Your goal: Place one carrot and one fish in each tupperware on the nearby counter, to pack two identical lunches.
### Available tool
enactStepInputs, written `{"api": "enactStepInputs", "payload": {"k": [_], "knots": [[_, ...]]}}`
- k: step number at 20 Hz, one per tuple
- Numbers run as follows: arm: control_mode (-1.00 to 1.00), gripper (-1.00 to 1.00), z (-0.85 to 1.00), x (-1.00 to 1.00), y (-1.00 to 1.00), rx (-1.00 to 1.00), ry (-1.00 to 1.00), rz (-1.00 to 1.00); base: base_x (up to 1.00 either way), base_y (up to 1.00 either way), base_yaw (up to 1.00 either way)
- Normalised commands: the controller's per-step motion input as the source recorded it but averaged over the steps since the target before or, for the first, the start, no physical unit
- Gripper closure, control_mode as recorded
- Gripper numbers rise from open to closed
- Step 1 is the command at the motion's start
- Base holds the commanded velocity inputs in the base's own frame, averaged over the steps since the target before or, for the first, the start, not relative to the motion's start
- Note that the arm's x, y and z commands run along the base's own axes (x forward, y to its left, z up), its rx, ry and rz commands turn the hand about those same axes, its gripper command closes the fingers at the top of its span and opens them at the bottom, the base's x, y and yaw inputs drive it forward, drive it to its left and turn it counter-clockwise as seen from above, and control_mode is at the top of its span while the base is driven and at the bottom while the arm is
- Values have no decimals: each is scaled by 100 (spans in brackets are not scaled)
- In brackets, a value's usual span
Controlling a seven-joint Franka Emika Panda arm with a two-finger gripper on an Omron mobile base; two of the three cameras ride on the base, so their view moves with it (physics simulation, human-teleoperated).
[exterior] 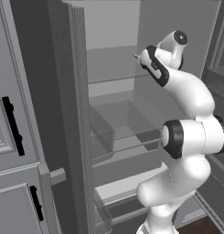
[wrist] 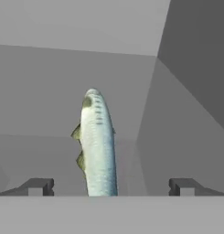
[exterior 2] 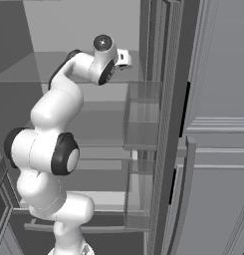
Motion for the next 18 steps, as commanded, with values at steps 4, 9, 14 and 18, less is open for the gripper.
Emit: {"api": "enactStepInputs", "payload": {"k": [4, 9, 14, 18], "knots": [[-100, -100, -4, 67, 0, 0, 2, 5, 0, 0, 0], [-100, -100, -17, 31, 13, 0, 12, 3, 0, 0, 0], [-100, 100, -35, 1, 17, -2, 13, 2, 0, 0, 0], [-100, 100, -37, 0, 6, -1, 9, 2, 0, 0, 0]]}}
